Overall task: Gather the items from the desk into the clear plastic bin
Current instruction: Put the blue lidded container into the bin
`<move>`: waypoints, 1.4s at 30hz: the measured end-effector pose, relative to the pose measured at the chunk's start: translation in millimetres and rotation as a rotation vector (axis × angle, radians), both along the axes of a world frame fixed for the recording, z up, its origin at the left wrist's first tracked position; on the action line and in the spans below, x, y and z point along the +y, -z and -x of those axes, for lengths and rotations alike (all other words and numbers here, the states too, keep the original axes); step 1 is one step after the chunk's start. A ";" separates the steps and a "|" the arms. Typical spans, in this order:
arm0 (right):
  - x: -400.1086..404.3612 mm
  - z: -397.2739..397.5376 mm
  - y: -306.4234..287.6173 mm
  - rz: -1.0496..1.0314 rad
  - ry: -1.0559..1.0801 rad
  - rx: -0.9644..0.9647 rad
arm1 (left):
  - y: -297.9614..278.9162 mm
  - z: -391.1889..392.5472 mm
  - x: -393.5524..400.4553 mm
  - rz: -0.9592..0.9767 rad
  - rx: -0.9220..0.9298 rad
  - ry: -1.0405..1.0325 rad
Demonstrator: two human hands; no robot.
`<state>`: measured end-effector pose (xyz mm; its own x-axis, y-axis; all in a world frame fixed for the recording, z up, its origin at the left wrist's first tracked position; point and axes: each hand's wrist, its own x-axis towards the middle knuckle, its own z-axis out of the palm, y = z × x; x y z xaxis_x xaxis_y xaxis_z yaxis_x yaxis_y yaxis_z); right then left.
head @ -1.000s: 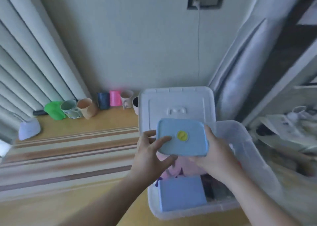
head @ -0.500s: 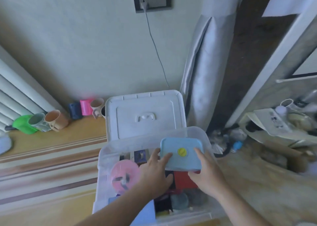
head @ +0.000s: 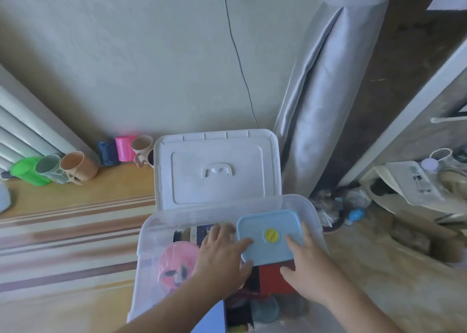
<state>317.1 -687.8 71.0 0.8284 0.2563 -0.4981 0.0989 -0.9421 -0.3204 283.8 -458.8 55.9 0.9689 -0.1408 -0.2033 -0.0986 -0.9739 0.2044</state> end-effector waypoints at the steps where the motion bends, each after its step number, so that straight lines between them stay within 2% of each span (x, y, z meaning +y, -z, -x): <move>1: 1.8 -3.6 -5.1 0.022 -0.029 -0.048 | -2.4 -8.0 9.3 0.033 -0.070 -0.013; 3: 6.2 -18.0 -19.8 -0.041 -0.047 -0.220 | -6.3 -31.1 37.9 0.093 -0.188 -0.077; 6: 17.2 -63.0 -33.8 -0.308 -0.033 -0.445 | -16.0 -74.2 96.3 0.121 -0.306 -0.165; 9: 30.2 -129.2 -22.7 -0.284 -0.021 -0.494 | -22.1 -116.5 152.5 0.040 -0.297 -0.237; 12: 47.0 -193.2 -7.0 -0.116 -0.003 -0.369 | -3.3 -149.9 196.7 -0.036 -0.127 -0.383; 14: 58.2 -223.4 7.3 0.020 -0.010 -0.205 | 15.3 -158.2 208.4 -0.010 0.048 -0.504; 17: 70.1 -247.3 31.6 0.109 0.021 -0.042 | 39.8 -158.2 207.6 0.025 0.277 -0.632; 20: 67.9 -251.8 54.9 0.217 0.058 0.131 | 62.0 -161.1 211.5 0.110 0.346 -0.699; 22: 63.7 -248.6 68.9 0.205 0.092 0.240 | 74.1 -162.9 215.7 0.192 0.375 -0.726; 27: 65.3 -239.4 78.2 -0.016 0.212 0.178 | 79.6 -162.1 215.2 0.368 0.307 -0.772; 31: 58.5 -227.9 45.2 -0.187 0.370 0.057 | 53.5 -147.1 205.4 0.469 0.087 -0.836; 33: 49.8 -217.1 26.8 -0.338 0.462 -0.053 | 32.7 -138.8 201.5 0.628 -0.104 -0.964; 34: 44.9 -210.0 17.8 -0.494 0.554 -0.064 | 22.1 -134.6 201.0 0.735 -0.177 -1.027; 36: 33.9 -193.9 -0.3 -0.888 0.778 -0.014 | 0.1 -127.6 201.2 1.051 -0.249 -1.130; 38: 19.9 -179.8 -13.9 -1.156 0.900 0.017 | -19.6 -118.8 197.4 1.338 -0.238 -1.157; 40: 4.3 -167.7 -28.0 -1.318 0.973 0.101 | -36.4 -107.0 192.2 1.495 -0.253 -1.162; 42: -10.3 -150.2 -39.3 -1.346 0.939 0.221 | -46.9 -89.9 190.0 1.559 -0.255 -1.153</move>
